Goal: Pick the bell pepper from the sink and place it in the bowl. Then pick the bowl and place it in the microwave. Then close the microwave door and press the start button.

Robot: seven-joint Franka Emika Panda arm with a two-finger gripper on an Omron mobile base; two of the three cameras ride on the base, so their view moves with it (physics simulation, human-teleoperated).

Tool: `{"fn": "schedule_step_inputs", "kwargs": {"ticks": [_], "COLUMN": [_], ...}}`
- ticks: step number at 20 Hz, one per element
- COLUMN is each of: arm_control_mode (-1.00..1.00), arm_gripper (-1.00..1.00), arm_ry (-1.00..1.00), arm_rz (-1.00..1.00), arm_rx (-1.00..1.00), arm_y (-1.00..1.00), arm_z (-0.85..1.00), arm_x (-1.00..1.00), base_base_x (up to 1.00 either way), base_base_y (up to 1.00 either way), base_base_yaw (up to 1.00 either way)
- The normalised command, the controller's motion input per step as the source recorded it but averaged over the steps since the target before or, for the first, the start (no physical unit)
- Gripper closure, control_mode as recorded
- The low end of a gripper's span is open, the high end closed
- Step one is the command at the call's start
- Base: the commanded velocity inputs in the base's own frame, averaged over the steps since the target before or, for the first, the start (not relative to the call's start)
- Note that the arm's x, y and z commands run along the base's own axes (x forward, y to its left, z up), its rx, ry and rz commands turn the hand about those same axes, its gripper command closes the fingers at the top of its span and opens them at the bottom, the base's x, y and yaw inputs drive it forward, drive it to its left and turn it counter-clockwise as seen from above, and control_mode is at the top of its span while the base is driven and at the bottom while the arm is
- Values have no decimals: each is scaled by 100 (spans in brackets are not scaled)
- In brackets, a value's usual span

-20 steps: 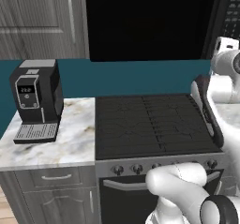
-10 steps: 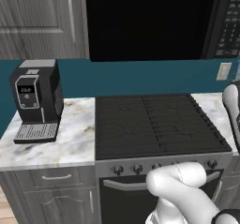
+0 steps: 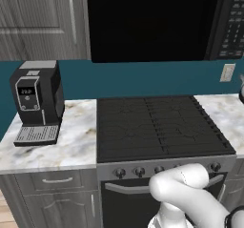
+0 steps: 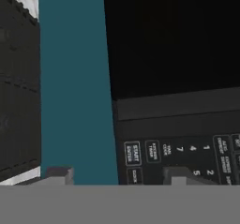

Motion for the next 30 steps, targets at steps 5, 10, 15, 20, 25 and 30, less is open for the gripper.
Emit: {"fn": "schedule_step_inputs", "kwargs": {"ticks": [5,10,15,20,25,30], "arm_control_mode": [-100,-100,-100,-100,-100,-100], "arm_gripper": [100,100,100,100,100,100], "arm_ry": [-1,0,0,-1,-3,-1], "arm_rz": [0,0,0,0,0,0], "arm_rx": [0,0,0,0,0,0], "arm_y": [4,0,-2,-11,-25,-12], "arm_z": [2,4,5,3,3,0], "arm_x": [29,56,52,27,21,36], "base_base_x": [0,0,0,0,0,0], "base_base_y": [0,0,0,0,0,0], "base_base_yaw": [0,0,0,0,0,0]}}
